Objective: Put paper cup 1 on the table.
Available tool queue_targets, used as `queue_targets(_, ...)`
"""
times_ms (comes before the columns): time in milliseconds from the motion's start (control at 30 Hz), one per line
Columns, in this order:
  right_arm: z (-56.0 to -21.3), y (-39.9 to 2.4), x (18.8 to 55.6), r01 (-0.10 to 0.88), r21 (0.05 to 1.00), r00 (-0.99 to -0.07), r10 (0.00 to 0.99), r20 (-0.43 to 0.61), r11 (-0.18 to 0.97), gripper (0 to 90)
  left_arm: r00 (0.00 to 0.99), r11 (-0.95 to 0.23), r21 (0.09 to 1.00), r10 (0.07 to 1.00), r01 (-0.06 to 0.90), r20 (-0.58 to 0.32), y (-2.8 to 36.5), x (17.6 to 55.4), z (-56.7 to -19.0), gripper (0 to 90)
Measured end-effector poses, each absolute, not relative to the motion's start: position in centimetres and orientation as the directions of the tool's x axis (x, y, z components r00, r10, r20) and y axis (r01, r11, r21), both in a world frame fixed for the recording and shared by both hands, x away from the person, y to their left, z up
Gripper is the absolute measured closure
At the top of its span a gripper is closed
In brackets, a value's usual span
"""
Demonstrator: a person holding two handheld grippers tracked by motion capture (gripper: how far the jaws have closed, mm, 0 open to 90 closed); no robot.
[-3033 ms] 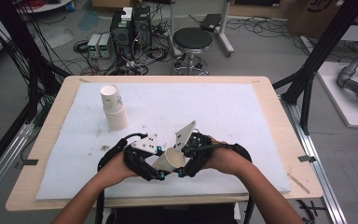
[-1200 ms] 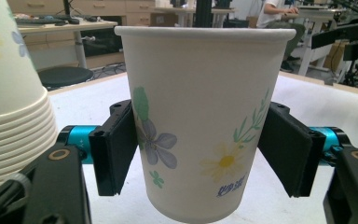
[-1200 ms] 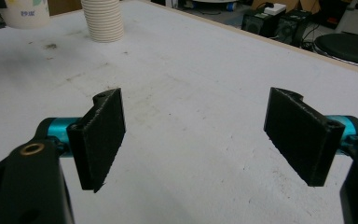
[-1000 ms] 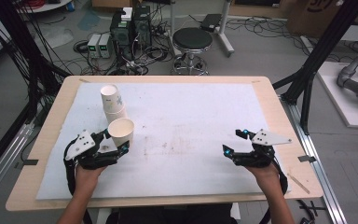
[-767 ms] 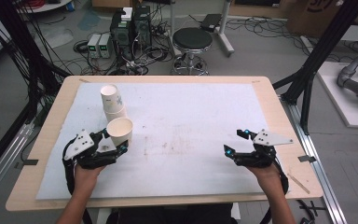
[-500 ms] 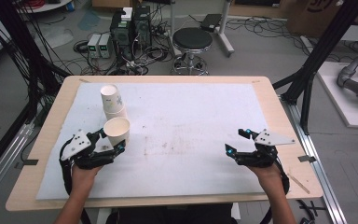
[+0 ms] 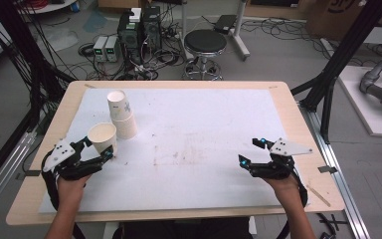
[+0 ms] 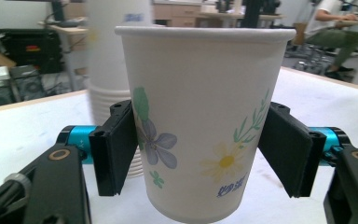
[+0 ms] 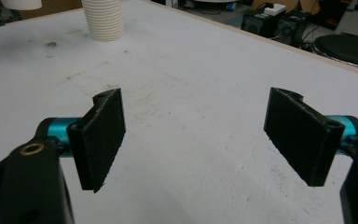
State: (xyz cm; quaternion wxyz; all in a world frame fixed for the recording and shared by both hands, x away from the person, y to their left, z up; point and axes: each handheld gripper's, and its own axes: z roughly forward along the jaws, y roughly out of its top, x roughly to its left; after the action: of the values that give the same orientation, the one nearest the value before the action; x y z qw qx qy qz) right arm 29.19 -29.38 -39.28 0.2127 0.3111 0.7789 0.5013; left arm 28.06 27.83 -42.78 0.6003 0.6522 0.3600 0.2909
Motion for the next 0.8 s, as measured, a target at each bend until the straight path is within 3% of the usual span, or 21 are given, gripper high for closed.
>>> queue_targets(367,-39.3,-29.2,29.2,0.263,0.913,-0.724,0.689,-0.027,0.312,21.1,0.464,-0.056,0.967,0.883,0.250,-0.069,30.3,29.3,-45.0,30.4)
queue_targets(533,-39.3,-29.2,29.2,0.261,0.912,-0.726,0.687,-0.031,0.316,21.1,0.416,-0.108,0.942,0.909,0.317,-0.036,30.3,29.6,-45.5,30.5)
queue_targets(800,-39.4,-29.1,29.2,0.271,0.910,-0.729,0.684,-0.020,0.315,21.1,0.401,-0.150,0.919,0.916,0.365,-0.010,30.1,29.7,-45.7,30.6)
